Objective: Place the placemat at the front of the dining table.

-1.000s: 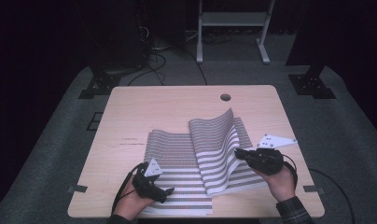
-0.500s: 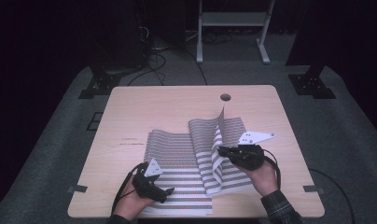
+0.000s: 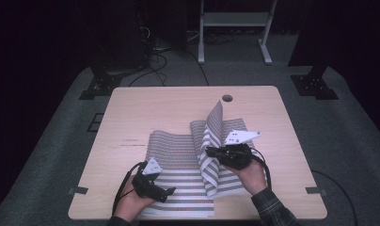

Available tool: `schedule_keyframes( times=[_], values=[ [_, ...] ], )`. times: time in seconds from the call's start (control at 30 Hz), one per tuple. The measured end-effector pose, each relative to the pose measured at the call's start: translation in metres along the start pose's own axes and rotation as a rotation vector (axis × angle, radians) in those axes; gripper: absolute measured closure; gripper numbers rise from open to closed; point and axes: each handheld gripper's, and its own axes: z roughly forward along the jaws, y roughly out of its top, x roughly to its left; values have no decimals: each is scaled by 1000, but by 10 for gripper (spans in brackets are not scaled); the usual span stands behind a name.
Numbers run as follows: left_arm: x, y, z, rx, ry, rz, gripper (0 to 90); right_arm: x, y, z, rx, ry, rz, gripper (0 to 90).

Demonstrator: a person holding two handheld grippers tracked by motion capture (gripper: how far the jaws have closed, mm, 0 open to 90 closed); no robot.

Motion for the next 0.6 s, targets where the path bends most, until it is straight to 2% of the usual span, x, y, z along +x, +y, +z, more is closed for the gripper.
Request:
schedule_keyframes(
  times=[0.2, 0.3, 0.33, 0.37, 0.43, 0.5, 0.53, 0.6],
  values=[
    [-3, 4, -1, -13, -12, 11, 0, 8, 6, 8, -5, 18, -19, 863],
    [-3, 11, -6, -74, -38, 1, 0, 13, 8, 15, -1, 37, -33, 863],
    [-3, 11, -6, -74, -38, 1, 0, 15, 9, 17, 3, 41, -39, 862],
    [-1, 15, -8, -102, -57, -13, 0, 16, 9, 19, 6, 43, -45, 862],
    [1, 18, -9, -120, -92, -32, 0, 19, 9, 23, 11, 49, -52, 863],
    [3, 19, -9, -127, -108, -43, 1, 21, 9, 26, 15, 56, -62, 862],
    [4, 23, -10, -138, -130, -45, 15, 22, 9, 28, 16, 60, -68, 862],
    [4, 27, -11, -145, -136, -35, 52, 24, 10, 31, 19, 65, -74, 862]
  ],
)
